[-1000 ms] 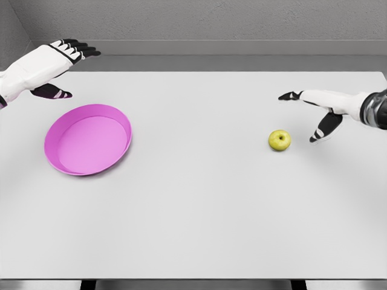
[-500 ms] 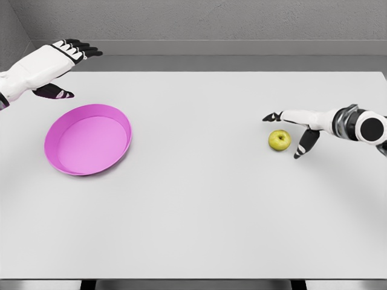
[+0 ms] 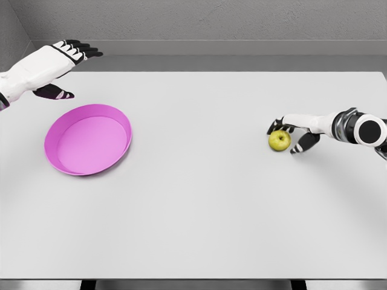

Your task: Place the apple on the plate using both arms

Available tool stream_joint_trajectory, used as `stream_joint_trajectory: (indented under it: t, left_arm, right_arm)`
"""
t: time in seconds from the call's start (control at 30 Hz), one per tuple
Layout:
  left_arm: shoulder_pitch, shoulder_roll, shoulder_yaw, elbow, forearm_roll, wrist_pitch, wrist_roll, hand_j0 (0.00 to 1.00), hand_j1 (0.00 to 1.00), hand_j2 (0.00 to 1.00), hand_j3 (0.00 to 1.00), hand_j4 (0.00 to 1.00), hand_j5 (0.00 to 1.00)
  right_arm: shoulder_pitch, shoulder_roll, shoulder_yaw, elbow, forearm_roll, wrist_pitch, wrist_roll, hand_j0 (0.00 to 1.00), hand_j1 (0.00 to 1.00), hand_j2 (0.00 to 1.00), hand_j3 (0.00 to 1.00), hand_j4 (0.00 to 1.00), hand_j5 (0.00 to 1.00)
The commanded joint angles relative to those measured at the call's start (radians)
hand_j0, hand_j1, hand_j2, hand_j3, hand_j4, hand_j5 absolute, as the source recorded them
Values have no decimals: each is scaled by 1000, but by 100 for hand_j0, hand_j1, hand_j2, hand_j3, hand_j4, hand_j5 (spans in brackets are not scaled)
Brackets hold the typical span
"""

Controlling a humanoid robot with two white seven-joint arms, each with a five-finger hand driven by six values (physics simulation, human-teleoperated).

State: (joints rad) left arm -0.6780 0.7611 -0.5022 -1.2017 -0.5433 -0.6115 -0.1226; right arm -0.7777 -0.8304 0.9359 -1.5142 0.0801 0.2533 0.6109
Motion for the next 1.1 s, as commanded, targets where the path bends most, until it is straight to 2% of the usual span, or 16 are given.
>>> stream_joint_trajectory:
  t: [0.0, 0.4, 0.77, 1.07]
  left_arm:
    - [0, 1, 2, -1, 6, 1, 0, 100, 100, 100, 100, 100, 100]
    - [0, 1, 2, 1, 6, 1, 0, 100, 100, 100, 100, 100, 100]
    - [0, 3, 2, 1, 8, 1, 0, 100, 100, 100, 100, 100, 100]
    - [0, 4, 2, -1, 8, 1, 0, 100, 100, 100, 100, 100, 100]
  right_arm:
    - [0, -1, 0, -6, 0, 0, 0, 49, 49, 49, 49, 49, 49]
    - [0, -1, 0, -8, 0, -2, 0, 35, 35, 35, 35, 35, 35]
    - [-8, -4, -16, -35, 0, -8, 0, 34, 34, 34, 34, 34, 34]
    - [-8, -1, -26, -107, 0, -12, 0, 32, 32, 32, 32, 32, 32]
